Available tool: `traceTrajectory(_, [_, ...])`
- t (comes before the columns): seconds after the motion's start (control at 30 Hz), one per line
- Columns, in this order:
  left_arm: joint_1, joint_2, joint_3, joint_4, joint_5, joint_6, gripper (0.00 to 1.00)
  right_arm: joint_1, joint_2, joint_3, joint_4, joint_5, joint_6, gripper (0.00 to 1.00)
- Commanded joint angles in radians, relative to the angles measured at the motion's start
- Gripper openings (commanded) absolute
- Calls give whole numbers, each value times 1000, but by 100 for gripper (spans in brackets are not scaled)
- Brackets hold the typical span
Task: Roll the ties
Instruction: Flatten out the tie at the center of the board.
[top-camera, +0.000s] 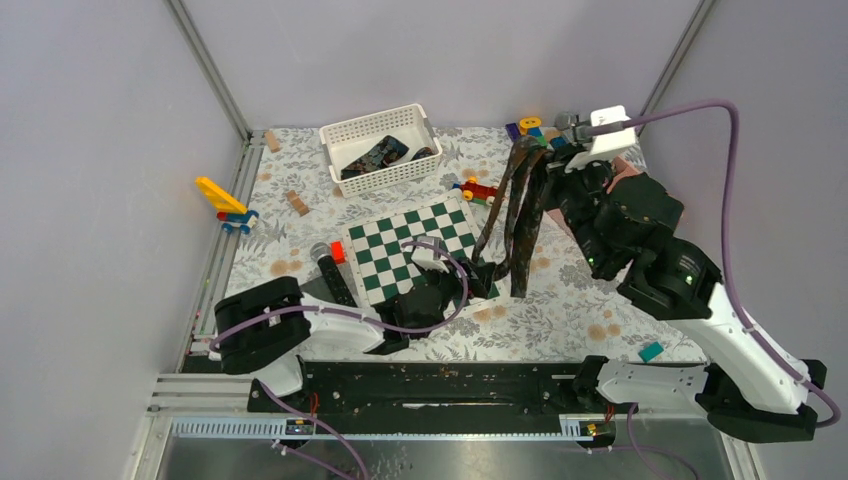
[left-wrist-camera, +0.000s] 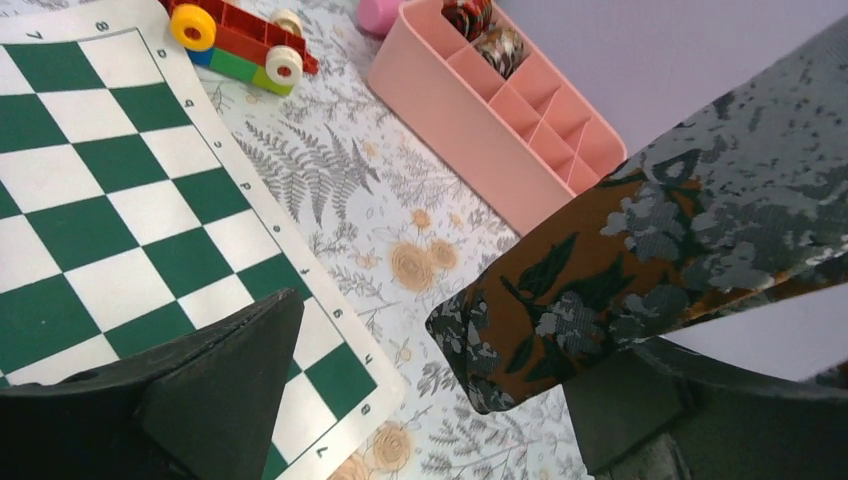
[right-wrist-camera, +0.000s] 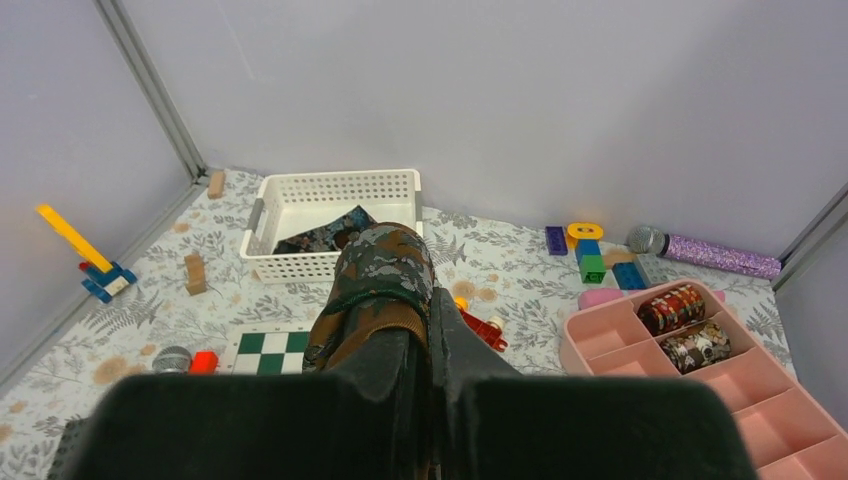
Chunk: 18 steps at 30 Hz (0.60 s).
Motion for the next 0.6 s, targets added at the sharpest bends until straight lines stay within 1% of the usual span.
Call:
traceTrajectory(0.0, [20, 1, 31, 177, -107, -45, 93, 5, -60, -14, 17, 16, 53, 0])
traceTrajectory(0.1, [58, -27, 19, 183, -126, -55, 89, 5, -93, -35, -2, 20, 78, 0])
traceTrajectory(0.23, [136, -82, 8, 145, -108, -80, 87, 5, -149, -73, -46, 25, 137, 0])
traceTrajectory(0.4, [242, -149, -6, 124, -73, -57, 86, 5, -233, -146, -81, 69, 162, 0])
traceTrajectory(0.57, [341, -229, 6, 103, -9, 5, 87, 5, -308, -227, -86, 115, 160, 0])
